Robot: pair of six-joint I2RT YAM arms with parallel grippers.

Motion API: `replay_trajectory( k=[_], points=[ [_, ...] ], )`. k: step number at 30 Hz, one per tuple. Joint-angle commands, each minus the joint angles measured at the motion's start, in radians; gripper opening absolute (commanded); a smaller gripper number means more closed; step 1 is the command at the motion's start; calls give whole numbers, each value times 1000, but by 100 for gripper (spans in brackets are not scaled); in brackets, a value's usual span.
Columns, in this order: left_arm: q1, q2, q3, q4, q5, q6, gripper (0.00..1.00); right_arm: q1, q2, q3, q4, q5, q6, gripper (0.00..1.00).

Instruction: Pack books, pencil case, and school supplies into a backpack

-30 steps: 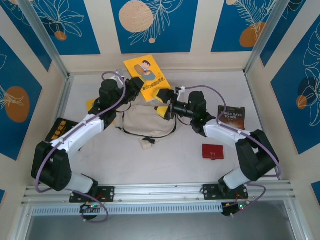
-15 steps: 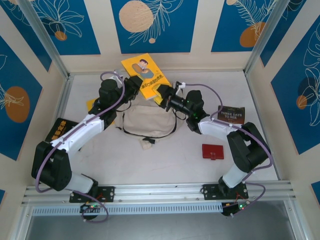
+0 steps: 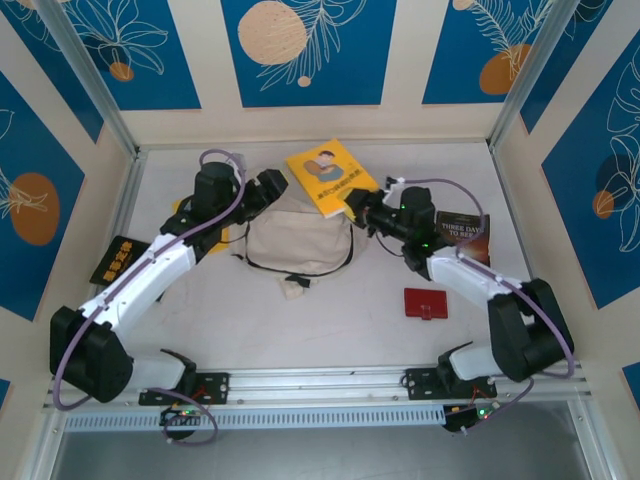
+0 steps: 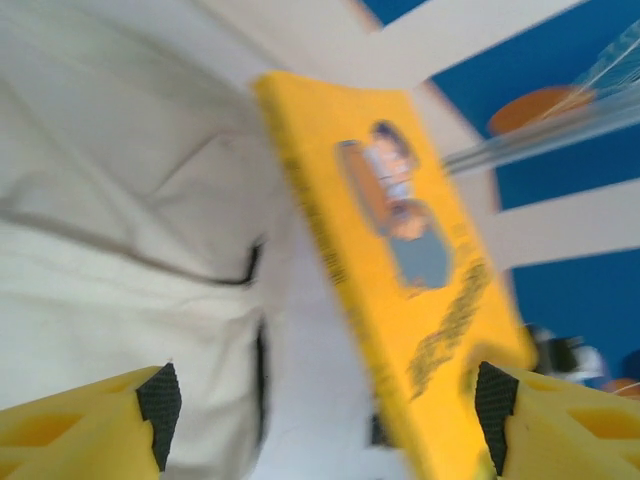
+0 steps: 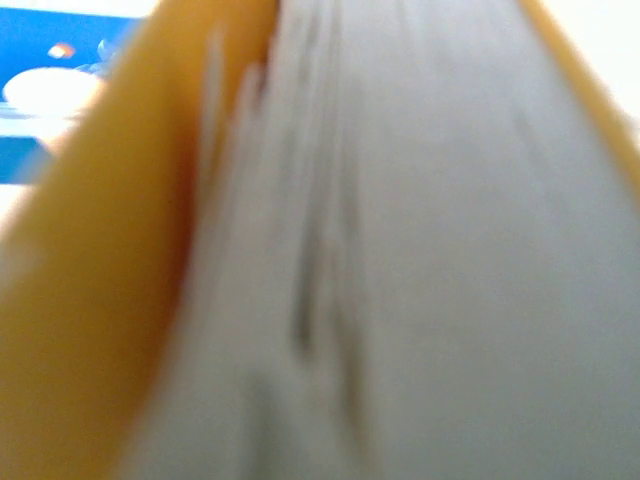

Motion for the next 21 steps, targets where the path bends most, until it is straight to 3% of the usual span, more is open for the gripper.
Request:
replay_trajectory(
  k=[1, 5, 9, 21],
  points=[
    [-15, 47, 62, -330, 16, 291, 80, -43, -148, -4, -220, 39, -250, 8],
    [-73, 140, 157, -522, -72, 482, 78, -97, -276, -17, -444, 90, -396, 8],
    [-147, 237, 220, -615, -150, 551, 75, -158, -364, -37, -568, 103, -443, 8],
    [-272, 575, 405, -789, -109, 802, 72, -224, -415, -68, -638, 75, -449, 8]
  ],
)
